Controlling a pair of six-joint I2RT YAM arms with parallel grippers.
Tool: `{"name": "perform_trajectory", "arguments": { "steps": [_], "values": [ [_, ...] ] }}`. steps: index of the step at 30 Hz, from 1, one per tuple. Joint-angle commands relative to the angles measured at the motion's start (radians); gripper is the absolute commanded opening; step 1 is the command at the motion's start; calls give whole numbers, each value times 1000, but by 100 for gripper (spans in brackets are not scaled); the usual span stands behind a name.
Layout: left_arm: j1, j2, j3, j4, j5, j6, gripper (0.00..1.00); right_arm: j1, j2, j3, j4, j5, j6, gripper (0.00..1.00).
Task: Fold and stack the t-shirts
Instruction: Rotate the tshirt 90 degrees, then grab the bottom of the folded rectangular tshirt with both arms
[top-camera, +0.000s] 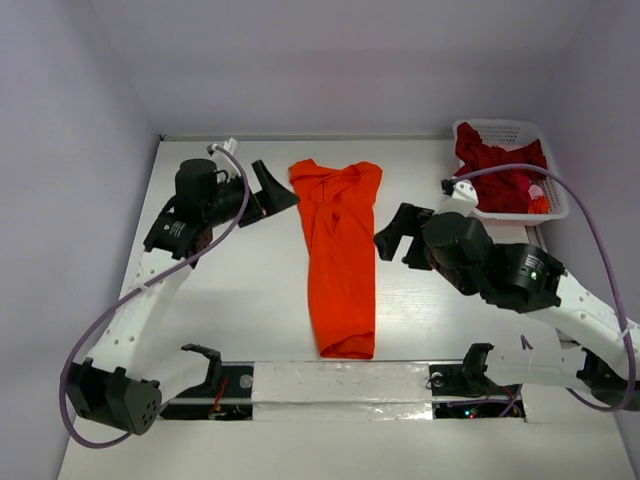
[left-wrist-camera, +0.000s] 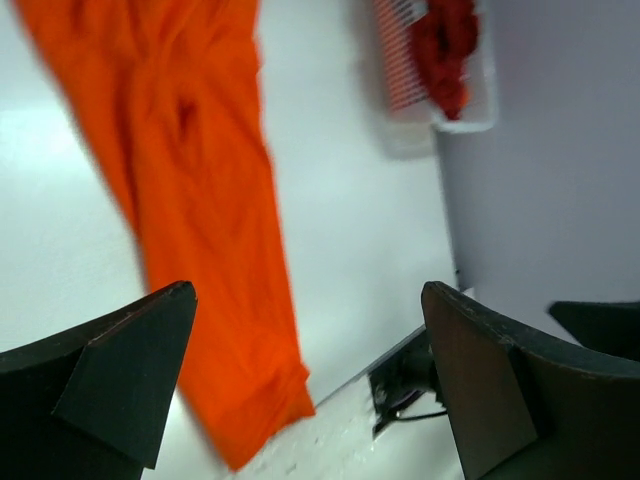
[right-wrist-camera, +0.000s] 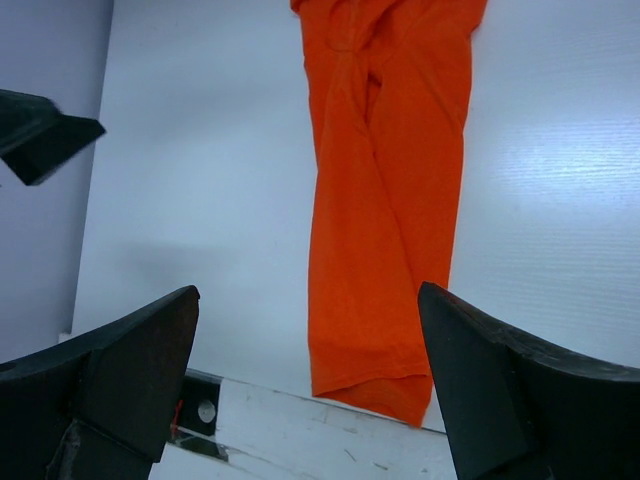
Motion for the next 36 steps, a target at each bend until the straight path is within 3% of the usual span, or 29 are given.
{"name": "perform_trajectory", "arguments": {
  "steps": [1, 3, 6, 9, 14, 19, 28, 36],
  "values": [
    [-14, 9, -48, -247, -94, 45, 94, -16, 63, -43, 38, -110, -17, 92],
    [-40, -3, -98, -351, -120, 59, 93, -16, 103, -67, -27, -167, 3, 84],
    [-74, -102, -218, -434, -161, 32, 92, -16, 108, -139, -33, -239, 32, 81],
    [-97, -219, -284, -510, -136, -8, 91, -16, 36, -289, 1, -302, 36, 82],
    [-117, -280, -362, -567, -92, -16, 88, -16, -33, -431, 35, -416, 84, 82],
    [-163, -322, -459, -469, 82, -76, 86, -16, -93, -532, 104, -511, 132, 82],
    [-287, -239, -560, -326, 134, -159, 86, -16, -99, -608, 182, -631, 181, 82],
    [-384, -112, -566, -220, 59, -179, 86, -16, -57, -657, 218, -694, 213, 82]
  ]
}}
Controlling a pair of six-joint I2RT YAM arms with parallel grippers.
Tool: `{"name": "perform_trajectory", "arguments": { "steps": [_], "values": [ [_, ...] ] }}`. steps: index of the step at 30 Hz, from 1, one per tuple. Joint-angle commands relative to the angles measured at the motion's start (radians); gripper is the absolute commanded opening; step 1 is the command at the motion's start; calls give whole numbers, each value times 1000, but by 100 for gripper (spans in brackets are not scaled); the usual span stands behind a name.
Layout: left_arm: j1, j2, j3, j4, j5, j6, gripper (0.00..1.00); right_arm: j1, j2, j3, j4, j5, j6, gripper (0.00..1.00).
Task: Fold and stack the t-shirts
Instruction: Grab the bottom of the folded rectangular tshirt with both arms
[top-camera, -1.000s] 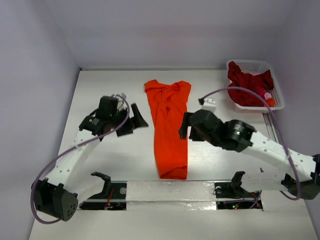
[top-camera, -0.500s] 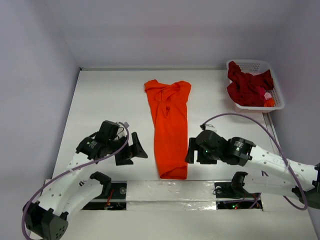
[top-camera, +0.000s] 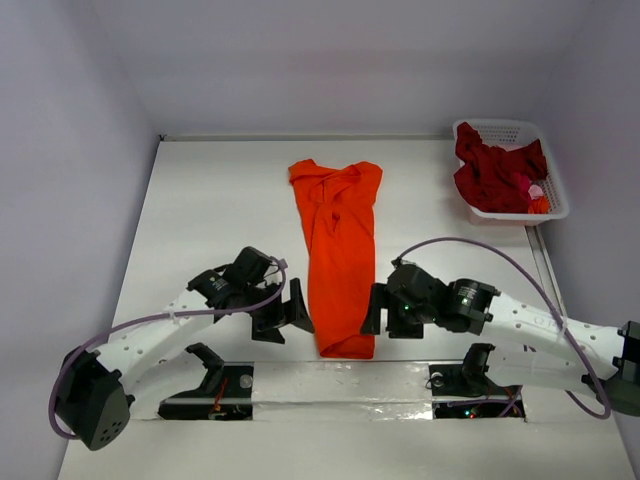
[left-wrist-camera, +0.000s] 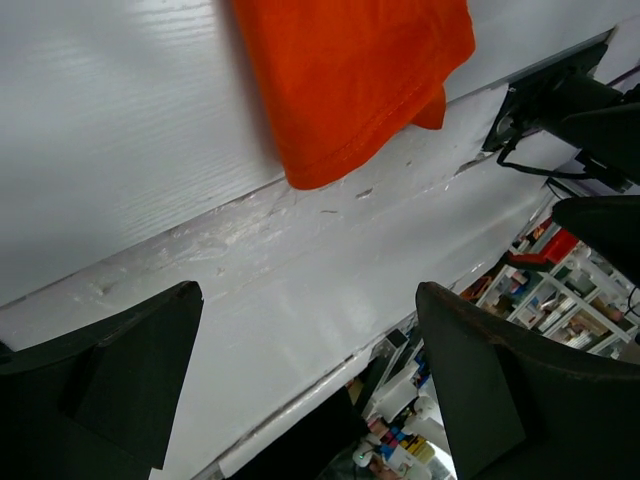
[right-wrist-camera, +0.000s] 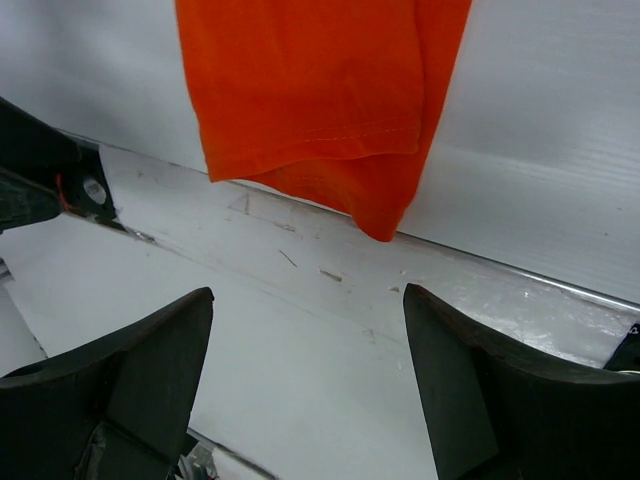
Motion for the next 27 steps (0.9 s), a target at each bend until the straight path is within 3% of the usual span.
{"name": "perform_trajectory", "arguments": {
  "steps": [1, 14, 21, 27],
  "values": [
    [-34, 26, -40, 111, 13, -54, 86, -4, 22, -38, 55, -59, 31, 82],
    [-103, 172, -59, 266, -49, -125, 86, -4, 151, -92, 181, -82, 43, 81],
    [-155, 253, -79, 394, -54, -180, 86, -13, 137, -204, 289, -125, 120, 80],
    [-174, 296, -83, 428, -66, -211, 86, -13, 114, -201, 270, -102, 129, 80]
  ]
}}
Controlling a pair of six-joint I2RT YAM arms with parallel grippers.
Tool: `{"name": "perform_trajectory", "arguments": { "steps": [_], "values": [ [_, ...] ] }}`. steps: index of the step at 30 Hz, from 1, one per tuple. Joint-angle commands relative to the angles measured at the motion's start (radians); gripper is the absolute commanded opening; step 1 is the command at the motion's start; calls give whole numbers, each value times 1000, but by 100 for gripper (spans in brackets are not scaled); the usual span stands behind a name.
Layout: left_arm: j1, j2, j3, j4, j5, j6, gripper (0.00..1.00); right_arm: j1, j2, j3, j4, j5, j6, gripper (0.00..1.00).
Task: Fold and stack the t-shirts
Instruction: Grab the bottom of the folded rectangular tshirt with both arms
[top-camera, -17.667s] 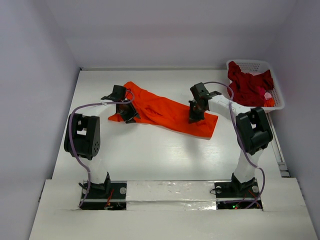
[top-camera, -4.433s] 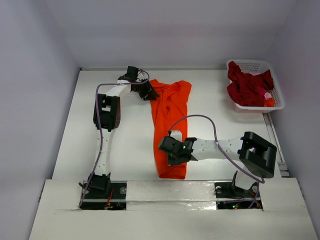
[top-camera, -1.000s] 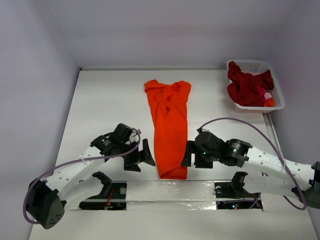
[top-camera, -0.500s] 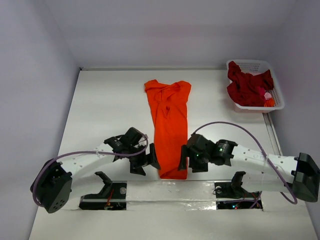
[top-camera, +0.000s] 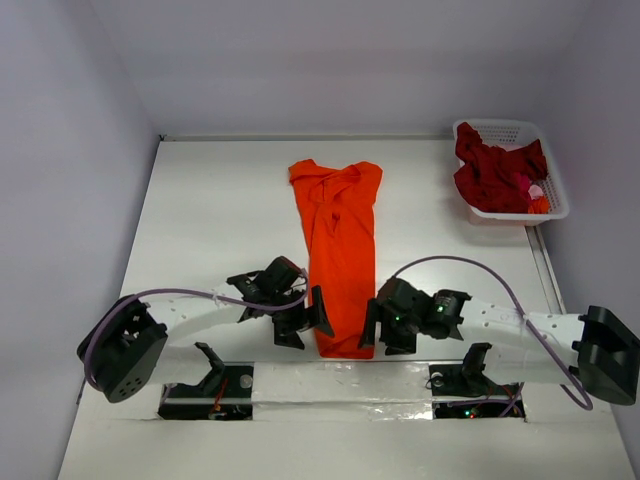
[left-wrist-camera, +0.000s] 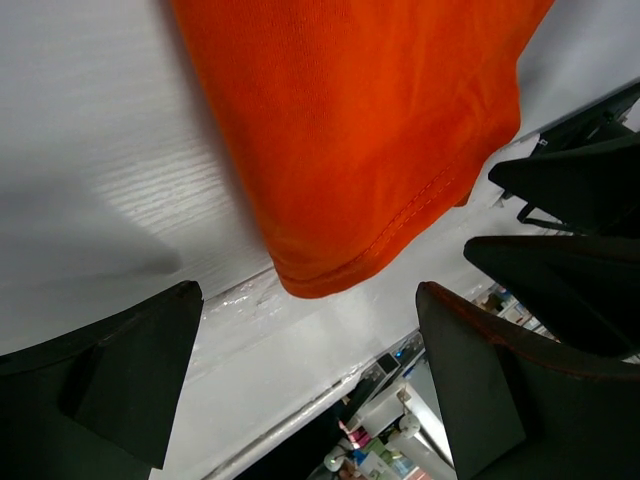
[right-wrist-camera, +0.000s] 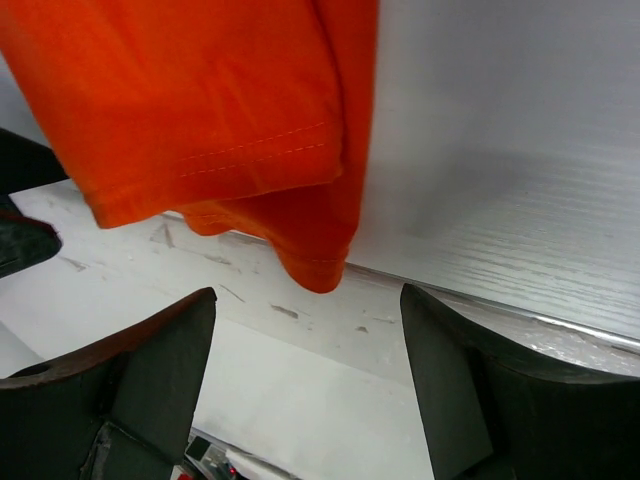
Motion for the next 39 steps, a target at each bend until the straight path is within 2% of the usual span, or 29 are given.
{"name": "perform_trajectory", "arguments": {
  "steps": [1, 10, 18, 30, 39],
  "values": [
    [-9, 13, -2, 41, -15, -26, 86, -6, -19, 20, 43, 11, 21, 80],
    [-9, 30, -13, 30, -37, -43, 86, -6, 22, 51, 52, 54, 22, 79],
    [-18, 39, -2, 14, -49, -42, 86, -39, 164, 42, 140, 32, 34, 77],
    [-18, 24, -13, 20, -81, -59, 86, -124, 6, -46, 134, 103, 90, 78],
    [-18, 47, -13, 32, -83, -59, 86, -125, 110, -32, 195, 72, 41, 77]
  ]
}}
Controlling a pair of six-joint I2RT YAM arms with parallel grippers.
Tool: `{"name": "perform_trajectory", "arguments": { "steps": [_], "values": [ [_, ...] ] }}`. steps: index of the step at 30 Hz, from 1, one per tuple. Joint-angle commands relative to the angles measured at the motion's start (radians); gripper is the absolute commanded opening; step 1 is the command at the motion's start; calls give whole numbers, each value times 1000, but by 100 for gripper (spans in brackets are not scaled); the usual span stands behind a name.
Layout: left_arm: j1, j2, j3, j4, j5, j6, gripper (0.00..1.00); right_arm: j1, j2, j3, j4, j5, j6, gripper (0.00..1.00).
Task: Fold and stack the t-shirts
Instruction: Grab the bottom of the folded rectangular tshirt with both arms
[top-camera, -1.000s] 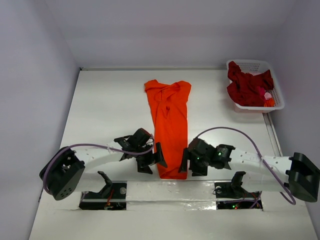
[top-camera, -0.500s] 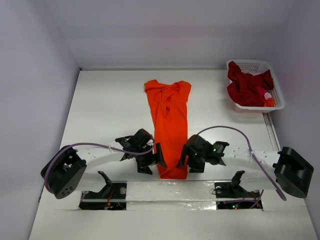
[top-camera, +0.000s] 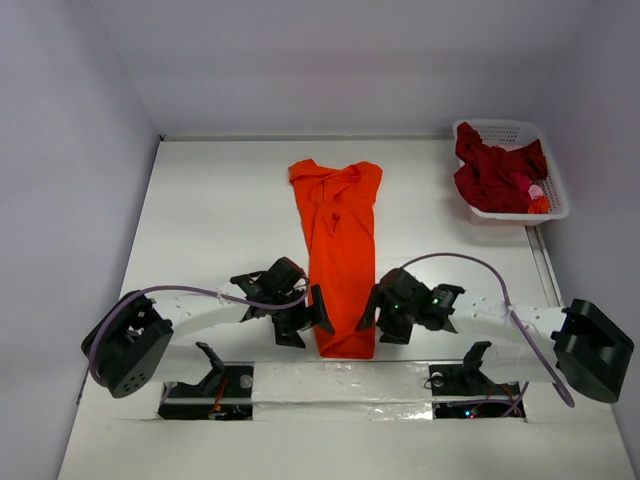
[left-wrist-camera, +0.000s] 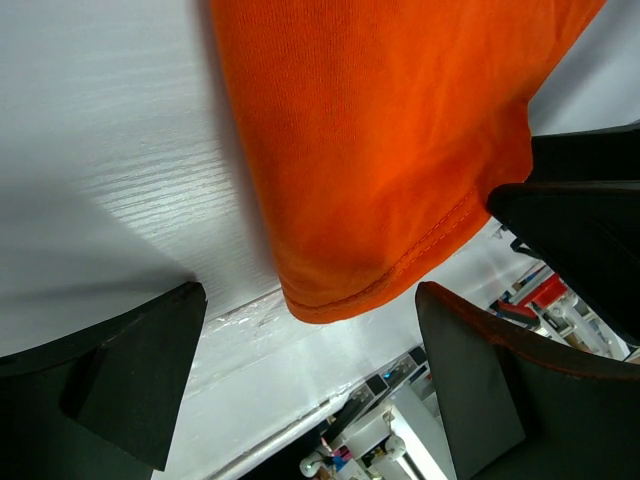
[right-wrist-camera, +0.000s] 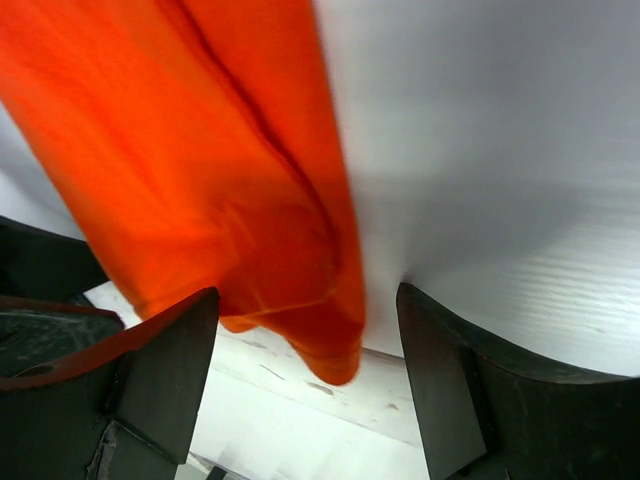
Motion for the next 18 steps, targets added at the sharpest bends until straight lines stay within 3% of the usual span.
{"name": "perform_trajectory", "arguments": {
  "steps": [1, 18],
  "values": [
    [-6, 11, -13, 1, -25, 6, 86, -6, 61, 14, 49, 8, -28, 77],
    [-6, 8, -16, -22, -48, -2, 86, -15, 30, -2, 27, 17, -2, 71]
  ]
}}
